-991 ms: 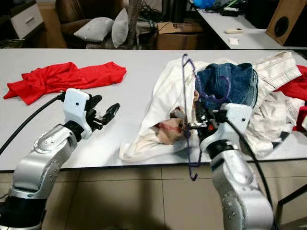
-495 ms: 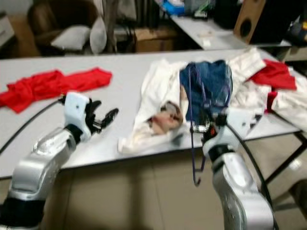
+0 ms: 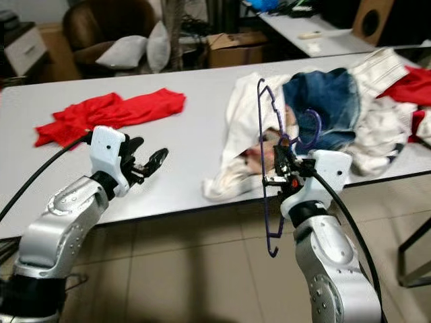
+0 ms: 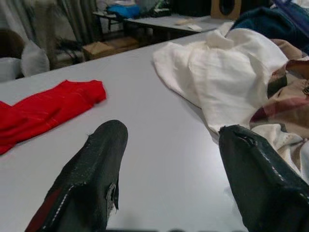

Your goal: Hang hanger

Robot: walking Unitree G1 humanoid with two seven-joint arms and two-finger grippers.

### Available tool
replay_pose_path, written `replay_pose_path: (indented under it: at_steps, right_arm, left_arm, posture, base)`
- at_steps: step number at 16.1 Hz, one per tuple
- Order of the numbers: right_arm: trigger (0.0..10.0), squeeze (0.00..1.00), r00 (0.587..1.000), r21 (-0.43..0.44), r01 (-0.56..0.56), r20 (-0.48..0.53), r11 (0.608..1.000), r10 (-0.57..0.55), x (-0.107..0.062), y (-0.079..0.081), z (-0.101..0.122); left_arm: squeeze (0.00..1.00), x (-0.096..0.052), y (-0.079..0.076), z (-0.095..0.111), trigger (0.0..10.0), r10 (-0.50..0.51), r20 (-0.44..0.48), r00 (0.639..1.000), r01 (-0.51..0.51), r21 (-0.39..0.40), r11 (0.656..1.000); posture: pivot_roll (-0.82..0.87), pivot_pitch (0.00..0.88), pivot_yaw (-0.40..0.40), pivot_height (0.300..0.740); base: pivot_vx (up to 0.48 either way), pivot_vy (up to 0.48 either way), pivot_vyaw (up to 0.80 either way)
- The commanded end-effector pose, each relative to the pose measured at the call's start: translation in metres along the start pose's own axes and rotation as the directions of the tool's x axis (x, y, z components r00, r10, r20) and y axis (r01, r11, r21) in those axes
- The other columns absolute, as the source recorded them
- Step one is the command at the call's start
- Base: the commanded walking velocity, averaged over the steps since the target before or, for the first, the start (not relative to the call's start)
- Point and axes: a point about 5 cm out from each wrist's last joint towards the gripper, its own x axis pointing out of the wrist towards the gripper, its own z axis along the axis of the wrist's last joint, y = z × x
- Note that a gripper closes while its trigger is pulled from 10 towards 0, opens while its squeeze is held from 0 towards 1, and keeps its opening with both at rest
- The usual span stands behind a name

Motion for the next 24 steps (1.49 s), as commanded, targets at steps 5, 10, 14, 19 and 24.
replay_pose_path:
  at_steps: [5, 10, 14, 19, 24]
  right_arm:
    - [10.0, 0.0, 0.988, -0.034, -0.075, -0.135, 0.997, 0.069, -0.001, -0.003, -0.018]
    - [10.0, 0.0, 0.982, -0.07, -0.1, -0.17, 0.993, 0.087, -0.002, -0.003, -0.022]
    - [10.0, 0.0, 0.987, -0.12, -0.119, -0.118, 0.986, 0.104, -0.004, -0.003, -0.015]
    - [10.0, 0.0, 0.992, -0.076, -0.097, -0.09, 0.992, 0.09, -0.011, -0.007, -0.015]
    - [10.0, 0.0, 0.988, -0.082, -0.13, -0.092, 0.988, 0.122, -0.009, -0.002, -0.016]
  left_arm:
    - [0.0, -0.006, 0.019, -0.004, 10.0, 0.131, 0.0, 0.991, -0.131, 0.002, 0.991]
    - [0.0, -0.011, 0.021, -0.008, 10.0, 0.15, 0.002, 0.989, -0.15, 0.008, 0.989]
    - [0.0, -0.012, 0.02, -0.01, 10.0, 0.15, 0.006, 0.989, -0.149, -0.019, 0.989]
    - [0.0, -0.011, 0.014, -0.011, 10.0, 0.123, 0.039, 0.992, -0.122, -0.032, 0.992]
    - [0.0, -0.011, 0.016, -0.011, 10.0, 0.134, 0.042, 0.99, -0.133, -0.033, 0.991]
  posture:
    - [-0.04, 0.0, 0.037, 0.74]
    - [-0.03, 0.0, 0.028, 0.74]
    - [-0.04, 0.0, 0.036, 0.74]
    - [-0.05, 0.0, 0.041, 0.74]
    - [-0.05, 0.0, 0.034, 0.74]
  base:
    - [0.0, 0.358, 0.0]
    - [0.0, 0.361, 0.0]
    - [0.0, 0.272, 0.0]
    - [0.0, 0.0, 0.0]
    - [0.301, 0.0, 0.0]
